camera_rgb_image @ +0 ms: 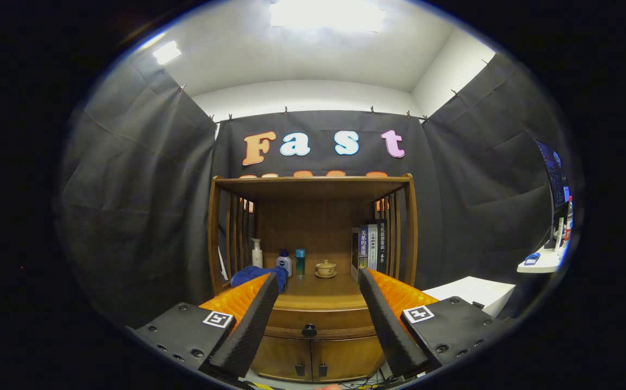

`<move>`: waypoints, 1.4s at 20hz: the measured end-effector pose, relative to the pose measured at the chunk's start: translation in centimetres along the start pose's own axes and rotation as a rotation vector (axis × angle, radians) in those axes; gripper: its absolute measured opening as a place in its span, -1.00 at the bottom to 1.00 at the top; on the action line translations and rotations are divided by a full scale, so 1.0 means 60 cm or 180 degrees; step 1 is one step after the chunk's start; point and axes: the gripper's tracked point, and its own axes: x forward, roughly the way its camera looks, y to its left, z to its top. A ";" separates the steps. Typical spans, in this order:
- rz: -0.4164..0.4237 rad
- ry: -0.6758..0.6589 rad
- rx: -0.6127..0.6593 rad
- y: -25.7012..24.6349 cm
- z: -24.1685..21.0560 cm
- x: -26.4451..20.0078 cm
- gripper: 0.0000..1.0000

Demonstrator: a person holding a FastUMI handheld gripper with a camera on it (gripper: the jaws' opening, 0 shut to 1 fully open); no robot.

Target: Pull open the drawer, take out the items inside it, and place them on the countertop above the cabinet.

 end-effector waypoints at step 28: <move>0.0047 0.0641 0.0014 0.012 -0.357 0.246 0.97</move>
